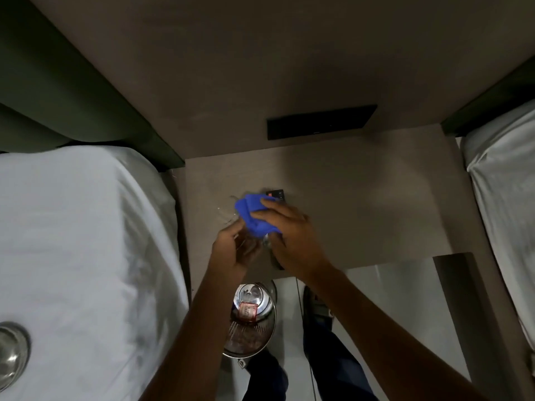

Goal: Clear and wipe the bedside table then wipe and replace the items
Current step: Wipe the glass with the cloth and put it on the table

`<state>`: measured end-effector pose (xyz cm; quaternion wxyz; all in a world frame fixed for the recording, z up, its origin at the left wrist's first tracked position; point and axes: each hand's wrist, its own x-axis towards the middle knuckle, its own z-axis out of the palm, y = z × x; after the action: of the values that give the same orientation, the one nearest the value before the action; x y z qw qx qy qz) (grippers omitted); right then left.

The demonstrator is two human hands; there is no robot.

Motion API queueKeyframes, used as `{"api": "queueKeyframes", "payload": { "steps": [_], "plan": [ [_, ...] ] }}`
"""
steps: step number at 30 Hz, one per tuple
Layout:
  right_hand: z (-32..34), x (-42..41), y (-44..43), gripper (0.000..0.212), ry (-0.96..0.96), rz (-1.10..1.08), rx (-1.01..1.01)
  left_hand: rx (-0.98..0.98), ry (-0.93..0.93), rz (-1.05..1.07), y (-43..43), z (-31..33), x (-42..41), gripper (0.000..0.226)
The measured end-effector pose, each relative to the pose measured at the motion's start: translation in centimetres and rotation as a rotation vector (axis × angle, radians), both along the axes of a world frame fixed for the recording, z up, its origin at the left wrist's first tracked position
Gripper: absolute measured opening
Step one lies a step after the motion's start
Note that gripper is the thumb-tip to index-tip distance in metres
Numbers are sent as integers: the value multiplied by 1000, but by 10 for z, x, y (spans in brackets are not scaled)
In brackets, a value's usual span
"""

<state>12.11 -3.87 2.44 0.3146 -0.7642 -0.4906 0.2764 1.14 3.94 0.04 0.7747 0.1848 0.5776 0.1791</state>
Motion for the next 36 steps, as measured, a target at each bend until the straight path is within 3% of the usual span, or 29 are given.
{"api": "queueKeyframes", "payload": {
  "steps": [4,9,12,16,19,23,25,27,30,36],
  "plan": [
    [-8,-4,-11,41,-408,282,104,-98,-68,110,14,-5,5,31],
    [-23,-14,-31,38,-503,309,105,-195,-91,121,18,-6,11,48],
    [-28,-6,-40,39,-395,87,48,-189,-21,236,35,-13,13,40],
    [-44,13,-39,41,27,-289,30,-207,-81,270,61,-22,14,54],
    [-45,22,-29,39,146,-339,75,-172,-96,241,83,-24,16,52],
    [-39,32,-17,42,201,-344,128,30,289,-122,117,-22,20,30],
    [-43,35,-16,43,221,-341,114,265,509,-286,131,-24,25,20],
    [-47,37,-14,46,259,-316,103,554,767,-457,152,-31,27,36],
    [-47,39,-15,47,318,-298,69,785,1130,-809,178,-45,26,57],
    [-45,43,-17,53,381,-258,35,899,1188,-868,187,-62,37,69]
  ]
}}
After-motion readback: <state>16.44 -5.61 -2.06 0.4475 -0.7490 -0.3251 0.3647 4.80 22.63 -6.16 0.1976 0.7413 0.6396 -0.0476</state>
